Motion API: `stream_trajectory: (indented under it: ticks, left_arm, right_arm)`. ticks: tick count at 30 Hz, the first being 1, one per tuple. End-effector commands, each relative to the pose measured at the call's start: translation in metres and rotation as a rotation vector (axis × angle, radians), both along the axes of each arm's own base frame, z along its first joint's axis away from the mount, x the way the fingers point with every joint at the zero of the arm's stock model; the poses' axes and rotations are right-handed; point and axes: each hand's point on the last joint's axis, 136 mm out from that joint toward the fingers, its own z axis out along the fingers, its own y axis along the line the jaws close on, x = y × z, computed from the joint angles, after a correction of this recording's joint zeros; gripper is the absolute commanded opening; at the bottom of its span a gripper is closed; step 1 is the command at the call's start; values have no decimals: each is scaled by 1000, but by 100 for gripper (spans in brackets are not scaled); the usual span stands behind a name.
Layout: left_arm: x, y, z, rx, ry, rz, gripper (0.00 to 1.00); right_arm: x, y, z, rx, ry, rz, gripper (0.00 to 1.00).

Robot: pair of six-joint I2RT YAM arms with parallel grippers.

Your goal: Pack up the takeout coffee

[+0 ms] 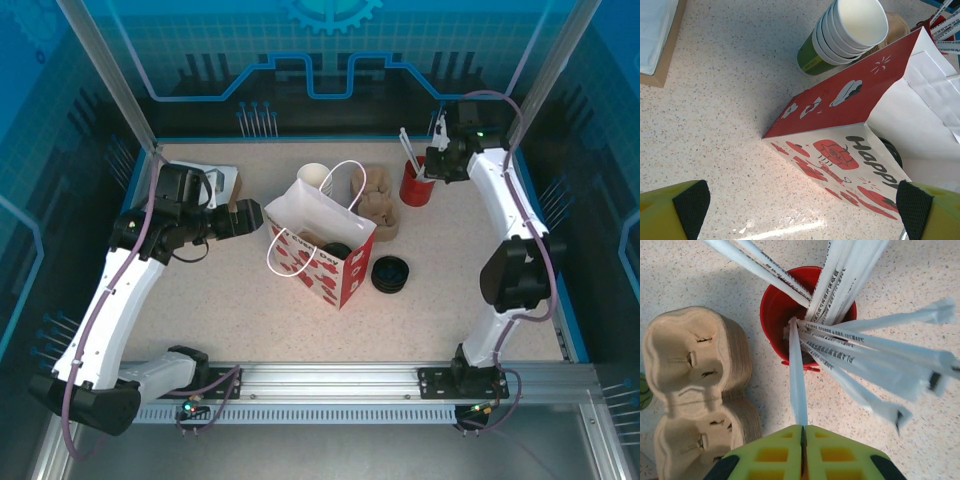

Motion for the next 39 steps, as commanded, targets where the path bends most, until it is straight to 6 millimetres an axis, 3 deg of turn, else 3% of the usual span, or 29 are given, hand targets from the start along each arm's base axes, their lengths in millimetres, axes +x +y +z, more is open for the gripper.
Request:
stream_trajectory:
  ticks: [1, 13, 22, 28, 34, 39]
  left_arm:
    - [-2, 5, 0, 18, -13, -3, 99]
    - [-2, 7, 4, 23, -38, 2, 99]
    - [3, 6, 8, 23, -45, 3, 99]
    - [7, 5, 11, 26, -49, 1, 99]
    - [9, 6, 14, 33, -53, 2, 99]
    - [11, 9, 17, 43, -69, 14, 99]
  right_arm:
    - [-27, -4, 42, -56, -62, 11, 10]
    - [-102, -3, 125, -63, -198, 93, 10]
    - [-156, 17, 192, 31, -347, 200, 9]
    - [-179, 38, 232, 121, -467, 290, 9]
    - [-196, 60, 257, 171, -534, 391, 8]
    - [-209, 80, 265, 201, -559, 492, 8]
